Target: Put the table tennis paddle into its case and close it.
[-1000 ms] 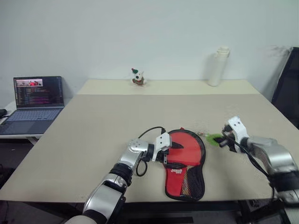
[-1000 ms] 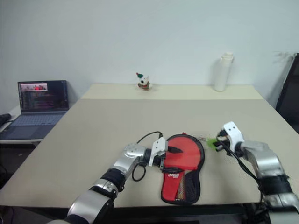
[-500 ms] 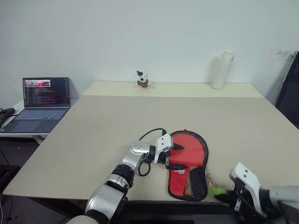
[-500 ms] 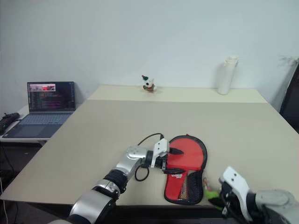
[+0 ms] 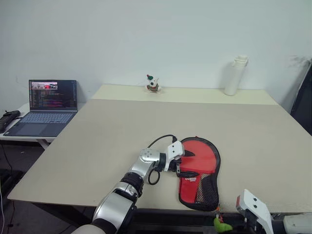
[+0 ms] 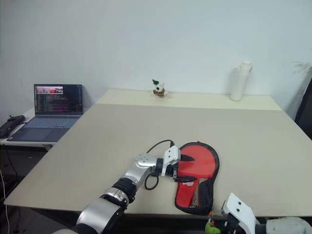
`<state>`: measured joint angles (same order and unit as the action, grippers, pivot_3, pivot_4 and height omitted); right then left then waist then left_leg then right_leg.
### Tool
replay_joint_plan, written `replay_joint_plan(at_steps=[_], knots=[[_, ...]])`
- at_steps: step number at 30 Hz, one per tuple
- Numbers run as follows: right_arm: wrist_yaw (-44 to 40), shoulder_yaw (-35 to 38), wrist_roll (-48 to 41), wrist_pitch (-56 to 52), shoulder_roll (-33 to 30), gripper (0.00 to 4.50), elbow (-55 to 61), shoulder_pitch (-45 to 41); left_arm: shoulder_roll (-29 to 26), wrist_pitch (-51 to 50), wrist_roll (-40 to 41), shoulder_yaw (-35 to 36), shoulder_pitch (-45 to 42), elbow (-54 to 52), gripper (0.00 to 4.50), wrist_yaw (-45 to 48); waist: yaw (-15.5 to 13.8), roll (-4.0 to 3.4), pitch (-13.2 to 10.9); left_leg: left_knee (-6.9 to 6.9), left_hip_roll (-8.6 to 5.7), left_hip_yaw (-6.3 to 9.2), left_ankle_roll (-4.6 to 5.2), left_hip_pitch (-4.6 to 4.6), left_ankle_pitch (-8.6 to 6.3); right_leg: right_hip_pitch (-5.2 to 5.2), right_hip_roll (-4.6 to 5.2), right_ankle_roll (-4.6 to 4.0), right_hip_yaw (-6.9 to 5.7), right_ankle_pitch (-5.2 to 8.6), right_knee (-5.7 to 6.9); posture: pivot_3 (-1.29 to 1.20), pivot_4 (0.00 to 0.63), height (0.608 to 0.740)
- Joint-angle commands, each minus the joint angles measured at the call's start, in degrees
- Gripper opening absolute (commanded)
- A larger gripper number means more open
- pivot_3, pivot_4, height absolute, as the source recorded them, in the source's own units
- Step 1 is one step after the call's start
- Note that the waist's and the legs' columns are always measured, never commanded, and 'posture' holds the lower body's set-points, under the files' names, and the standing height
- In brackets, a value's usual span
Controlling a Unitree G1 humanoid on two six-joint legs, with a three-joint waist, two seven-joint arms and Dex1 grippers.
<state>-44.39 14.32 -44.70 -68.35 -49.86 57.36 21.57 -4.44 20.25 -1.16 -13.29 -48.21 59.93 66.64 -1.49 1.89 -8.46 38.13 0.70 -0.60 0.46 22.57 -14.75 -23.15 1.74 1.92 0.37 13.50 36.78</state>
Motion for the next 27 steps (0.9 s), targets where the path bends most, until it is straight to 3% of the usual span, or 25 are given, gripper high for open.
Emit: replay_joint_plan(at_steps=[1, 9, 12, 19, 22, 27], knots=[[-1.23, -2.43, -2.21, 2.32, -1.11, 0.02, 1.94, 1.2, 0.34, -0.84, -4.66, -3.5, 1.3, 2.83, 4.38, -1.41, 0.0, 0.05, 0.03, 0.0, -0.01, 0.0, 0.0, 0.0, 0.0, 0.0, 0.01, 0.01, 0.0, 0.0, -0.01, 0.0, 0.15, 0.74], [-1.8, -2.88, -2.37, 5.17, -3.07, 0.02, -1.68, -0.16, 0.5, -0.69, -4.72, -3.6, 1.37, 2.82, 4.38, -1.69, 0.0, 0.14, 0.05, 0.0, -0.01, 0.09, 0.0, 0.03, 0.0, 0.02, 0.04, 0.02, -0.11, 0.01, -0.03, 0.0, 0.15, 0.74], [-2.69, -2.88, -2.2, 6.48, -3.65, 0.79, -4.38, -1.49, 0.76, -0.6, -4.75, -3.79, 1.44, 2.73, 4.38, -1.81, 0.0, 0.15, 0.06, 0.01, -0.03, 0.09, 0.0, 0.03, 0.0, 0.03, 0.07, 0.02, -0.11, 0.01, -0.03, 0.0, 0.15, 0.74], [-2.44, -2.25, 0.7, 12.5, -2.81, 3.19, -11.79, -5.21, 1.29, -1.47, -3.03, -2.98, 1.63, 0.8, 4.38, -0.35, 0.02, 0.18, 0.06, 0.03, -0.11, 0.09, 0.0, 0.05, 0.01, 0.03, 0.18, 0.02, -0.15, 0.03, -0.06, 0.0, 0.15, 0.74], [-0.72, 1.19, -0.76, 12.62, -2.47, 3.19, -13.09, -8.42, 0.45, -2.66, -1.17, -2.05, 2.2, -2.32, 4.38, 2.12, 0.11, 0.19, 0.04, 0.02, -0.15, 0.13, 0.0, 0.18, 0.01, -0.03, 0.24, 0.15, -0.21, 0.03, -0.08, 0.0, 0.15, 0.74], [1.72, 2.79, 0.8, 15.07, -1.91, 3.19, -22.33, -23.65, -5.05, -9.39, 4.94, 0.7, 5.38, -17.76, 4.38, 7.52, 0.92, 0.17, -0.36, -0.04, -0.12, 0.12, 0.0, 0.22, 0.01, -0.13, 0.2, 0.15, -0.19, 0.02, -0.05, 0.0, 0.15, 0.74]])
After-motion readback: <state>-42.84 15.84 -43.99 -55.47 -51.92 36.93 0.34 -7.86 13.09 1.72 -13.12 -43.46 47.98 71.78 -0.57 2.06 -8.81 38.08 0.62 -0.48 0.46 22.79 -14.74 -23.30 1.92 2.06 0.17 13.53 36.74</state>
